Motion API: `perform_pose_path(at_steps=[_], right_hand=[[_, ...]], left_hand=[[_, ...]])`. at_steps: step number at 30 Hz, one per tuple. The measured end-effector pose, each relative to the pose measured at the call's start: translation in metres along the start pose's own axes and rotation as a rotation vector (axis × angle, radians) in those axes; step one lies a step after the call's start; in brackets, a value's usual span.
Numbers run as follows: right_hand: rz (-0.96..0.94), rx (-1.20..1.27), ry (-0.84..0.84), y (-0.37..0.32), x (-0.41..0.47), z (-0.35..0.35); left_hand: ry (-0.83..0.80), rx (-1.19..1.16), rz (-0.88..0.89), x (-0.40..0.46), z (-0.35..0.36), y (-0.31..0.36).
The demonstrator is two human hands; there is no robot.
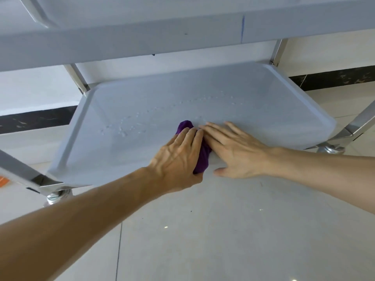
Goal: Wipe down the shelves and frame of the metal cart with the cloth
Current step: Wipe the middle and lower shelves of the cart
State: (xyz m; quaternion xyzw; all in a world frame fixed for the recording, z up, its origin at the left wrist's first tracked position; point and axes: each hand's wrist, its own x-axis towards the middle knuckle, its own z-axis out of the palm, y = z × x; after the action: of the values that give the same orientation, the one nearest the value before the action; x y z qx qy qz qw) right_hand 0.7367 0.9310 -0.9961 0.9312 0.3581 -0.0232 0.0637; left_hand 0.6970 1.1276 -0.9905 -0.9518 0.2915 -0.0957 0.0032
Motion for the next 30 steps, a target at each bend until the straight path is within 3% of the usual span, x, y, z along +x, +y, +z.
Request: perform_pose_path(at_steps=[5, 14, 19, 25, 30], right_hand=[[0.045, 0.03, 0.057, -0.023, 0.009, 0.011], [-0.009, 0.024, -0.082, -0.017, 0.014, -0.015], [-0.097, 0.013, -0.049, -0.055, 0.048, -0.023], [-0.151, 0.049, -0.003, -0.109, 0.088, -0.018], [-0.23, 0.079, 0.067, -0.146, 0.115, -0.024]], left_hand=[[0.008, 0.032, 0.05, -0.03, -0.005, -0.032], [0.02, 0.179, -0.029, -0.14, -0.017, -0.138], [-0.024, 0.141, -0.13, -0.139, -0.018, -0.133], [0.035, 0.042, -0.202, -0.134, -0.019, -0.126], [0.046, 0.034, -0.18, -0.144, -0.017, -0.134]])
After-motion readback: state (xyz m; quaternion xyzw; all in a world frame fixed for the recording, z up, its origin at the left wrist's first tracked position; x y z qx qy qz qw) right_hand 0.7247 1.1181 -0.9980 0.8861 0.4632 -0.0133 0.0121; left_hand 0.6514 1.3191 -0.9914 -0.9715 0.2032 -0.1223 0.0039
